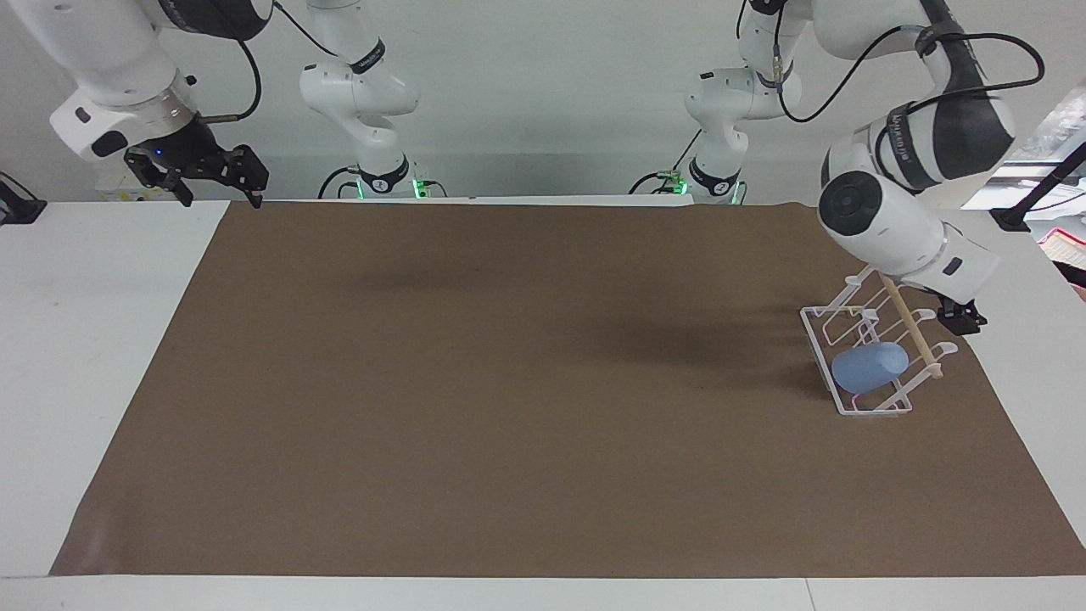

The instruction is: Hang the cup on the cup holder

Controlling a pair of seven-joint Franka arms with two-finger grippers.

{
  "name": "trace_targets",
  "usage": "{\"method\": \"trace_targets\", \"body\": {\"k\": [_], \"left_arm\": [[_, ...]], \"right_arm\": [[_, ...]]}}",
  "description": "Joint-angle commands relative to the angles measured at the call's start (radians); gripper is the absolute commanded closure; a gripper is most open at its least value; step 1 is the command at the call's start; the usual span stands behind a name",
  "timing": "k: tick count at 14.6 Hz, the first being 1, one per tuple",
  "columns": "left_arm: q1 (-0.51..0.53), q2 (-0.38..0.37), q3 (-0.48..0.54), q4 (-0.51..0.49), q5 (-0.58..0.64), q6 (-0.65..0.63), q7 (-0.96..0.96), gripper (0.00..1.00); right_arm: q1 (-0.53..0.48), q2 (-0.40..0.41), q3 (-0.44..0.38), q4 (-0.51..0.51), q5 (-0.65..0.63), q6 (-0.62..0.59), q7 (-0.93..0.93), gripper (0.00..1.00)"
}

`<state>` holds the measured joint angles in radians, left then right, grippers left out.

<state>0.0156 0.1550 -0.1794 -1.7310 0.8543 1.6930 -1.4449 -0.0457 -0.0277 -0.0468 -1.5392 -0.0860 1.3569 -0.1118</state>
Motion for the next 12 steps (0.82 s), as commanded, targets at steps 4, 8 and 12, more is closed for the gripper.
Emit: {"method": "trace_targets", "body": {"k": [4, 8, 12], "left_arm": [[0.089, -0.127, -0.005, -0.124, -0.513, 0.105, 0.58, 0.0], [0.07, -0.164, -0.006, -0.118, -0.757, 0.09, 0.901, 0.0], [0.014, -0.163, -0.005, -0.03, -0.784, -0.046, 1.191, 0.0]], "right_arm": [[-0.006, -0.015, 0.005, -0.013, -0.011, -0.007, -0.017, 0.01], [-0.006, -0.015, 0.005, -0.013, -0.011, -0.007, -0.017, 0.01], [-0.006, -0.015, 0.005, -0.013, -0.011, -0.007, -0.017, 0.01]]}}
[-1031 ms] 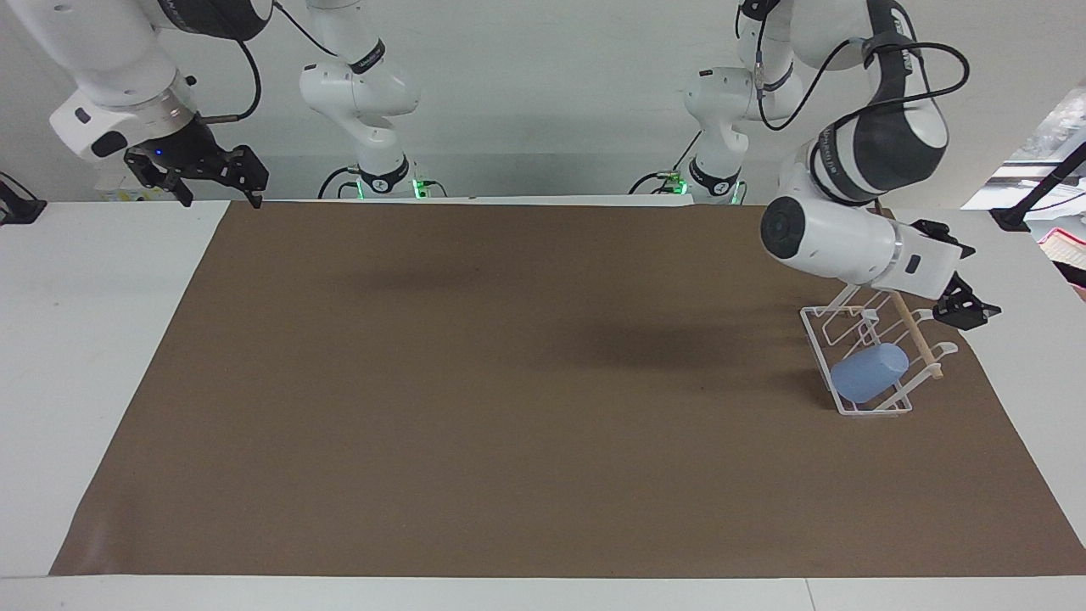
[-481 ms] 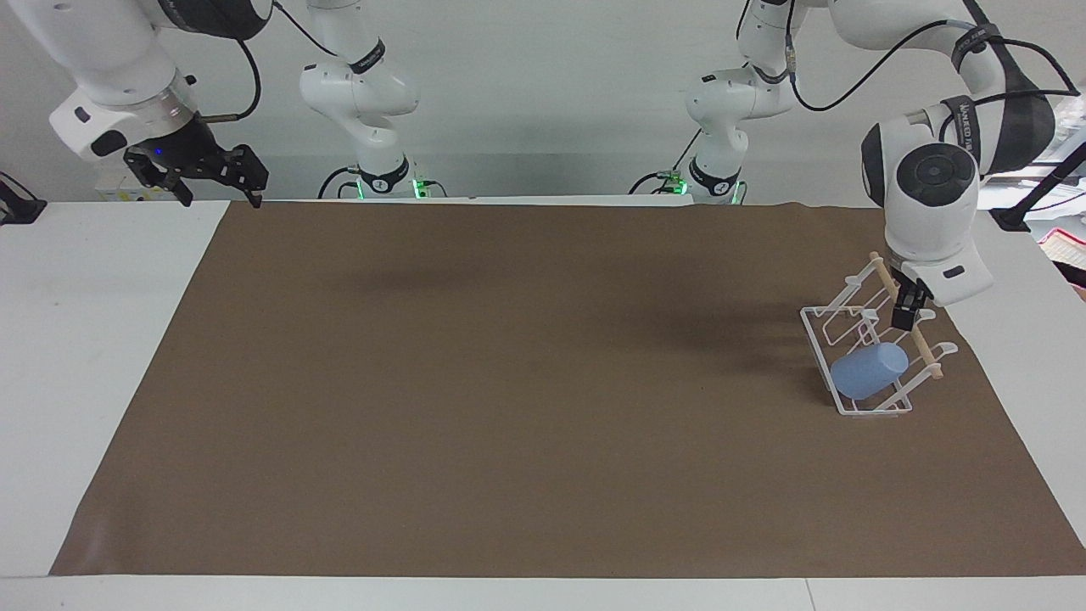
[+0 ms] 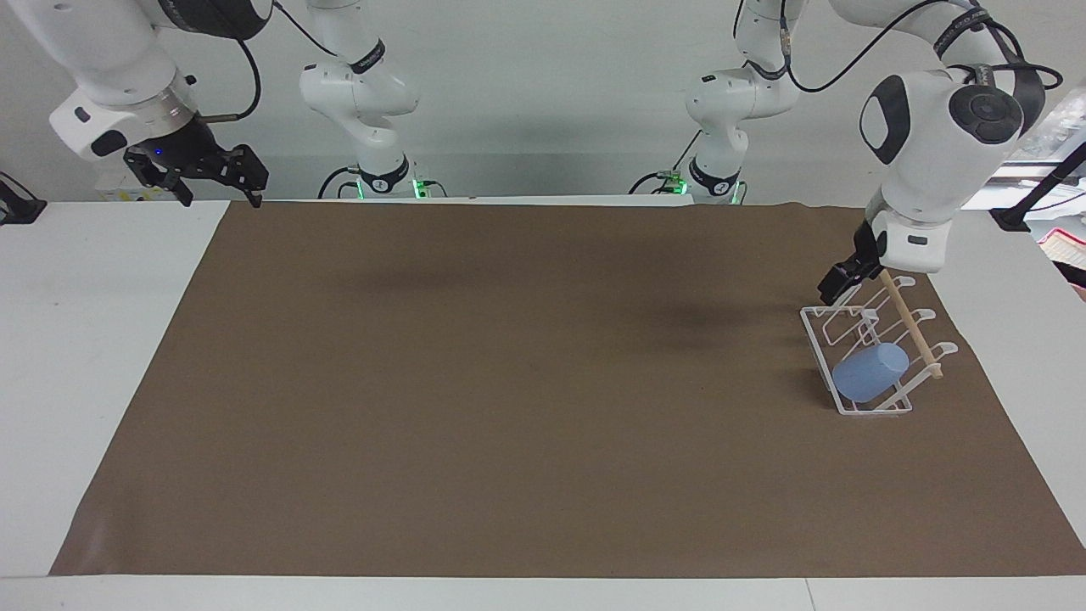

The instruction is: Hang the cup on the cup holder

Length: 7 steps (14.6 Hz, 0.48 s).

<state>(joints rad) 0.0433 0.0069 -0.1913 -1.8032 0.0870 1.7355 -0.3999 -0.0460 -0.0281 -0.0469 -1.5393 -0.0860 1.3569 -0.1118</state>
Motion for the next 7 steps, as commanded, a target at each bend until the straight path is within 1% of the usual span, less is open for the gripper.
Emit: {"method": "trace_targets", "body": {"k": [1, 2, 3, 5, 7], "left_arm": [[-0.01, -0.018, 0.01, 0.056, -0.016, -0.123, 0.236, 0.0], [-0.008, -0.036, 0.012, 0.056, -0.016, -0.137, 0.316, 0.0], [-0.005, -0.057, 0.015, 0.051, -0.018, -0.134, 0.349, 0.0], [-0.013, -0.064, 0.013, 0.061, -0.035, -0.136, 0.336, 0.0], [-0.04, -0.071, 0.042, 0.082, -0.075, -0.154, 0.326, 0.0]], "right_arm": [[-0.006, -0.015, 0.006, -0.013, -0.011, -0.007, -0.017, 0.01], [-0.006, -0.015, 0.006, -0.013, -0.011, -0.007, -0.017, 0.01], [-0.006, -0.015, 0.006, -0.013, -0.011, -0.007, -0.017, 0.01], [-0.006, -0.015, 0.006, -0.013, -0.011, -0.007, -0.017, 0.01], [-0.006, -0.015, 0.006, -0.013, -0.011, -0.007, -0.017, 0.01]]}}
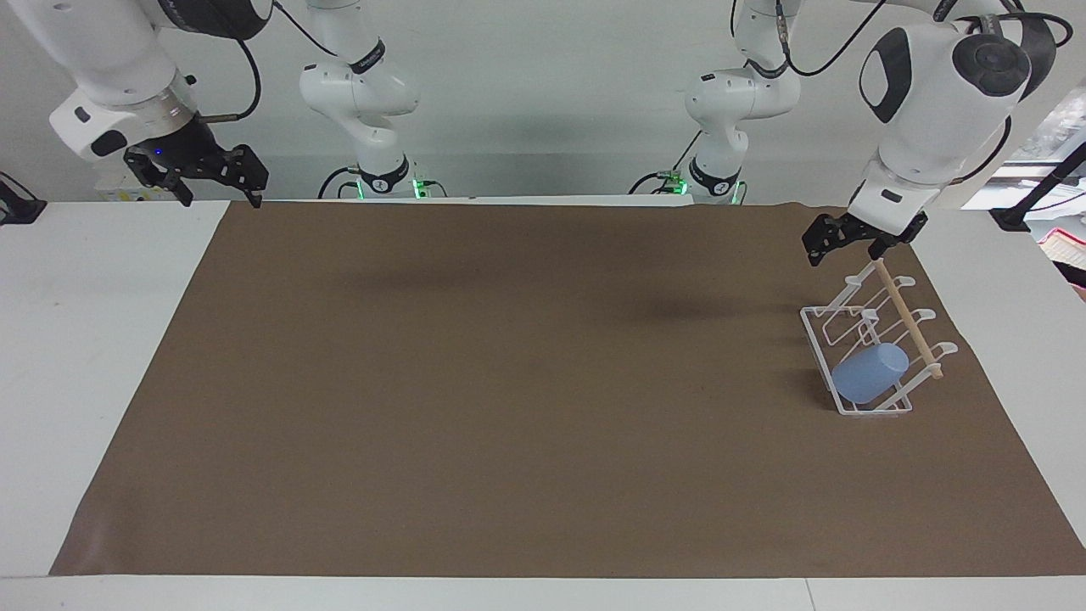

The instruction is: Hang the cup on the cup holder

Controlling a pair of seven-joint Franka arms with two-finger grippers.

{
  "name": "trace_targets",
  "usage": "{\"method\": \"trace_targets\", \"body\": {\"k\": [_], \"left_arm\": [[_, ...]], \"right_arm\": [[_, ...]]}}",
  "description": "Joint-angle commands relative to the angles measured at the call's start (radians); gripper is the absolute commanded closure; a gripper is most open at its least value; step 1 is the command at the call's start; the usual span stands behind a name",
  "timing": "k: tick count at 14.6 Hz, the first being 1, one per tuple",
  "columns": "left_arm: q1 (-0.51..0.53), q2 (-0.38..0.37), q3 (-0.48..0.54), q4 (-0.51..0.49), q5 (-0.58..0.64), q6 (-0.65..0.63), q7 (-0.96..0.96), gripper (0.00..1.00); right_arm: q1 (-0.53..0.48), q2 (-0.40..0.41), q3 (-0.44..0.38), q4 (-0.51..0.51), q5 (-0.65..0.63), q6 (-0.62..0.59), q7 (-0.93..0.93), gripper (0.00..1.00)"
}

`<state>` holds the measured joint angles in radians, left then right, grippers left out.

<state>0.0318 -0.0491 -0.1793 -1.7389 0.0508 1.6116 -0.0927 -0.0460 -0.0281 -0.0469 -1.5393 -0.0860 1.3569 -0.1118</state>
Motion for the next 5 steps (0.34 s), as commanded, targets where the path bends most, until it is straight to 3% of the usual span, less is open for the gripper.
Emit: {"method": "trace_targets", "body": {"k": [1, 3, 5], "left_arm": [[-0.1, -0.029, 0.094, 0.015, -0.04, -0.03, 0.022, 0.0], [-0.202, -0.043, 0.225, 0.019, -0.072, -0.021, 0.028, 0.0], [-0.178, -0.037, 0.224, 0.027, -0.081, -0.022, 0.04, 0.0]], "right_arm": [[-0.006, -0.015, 0.006, -0.013, -0.011, -0.007, -0.017, 0.01], [-0.006, -0.015, 0.006, -0.013, -0.011, -0.007, -0.017, 0.01], [-0.006, -0.015, 0.006, -0.013, -0.011, -0.007, -0.017, 0.01]]}}
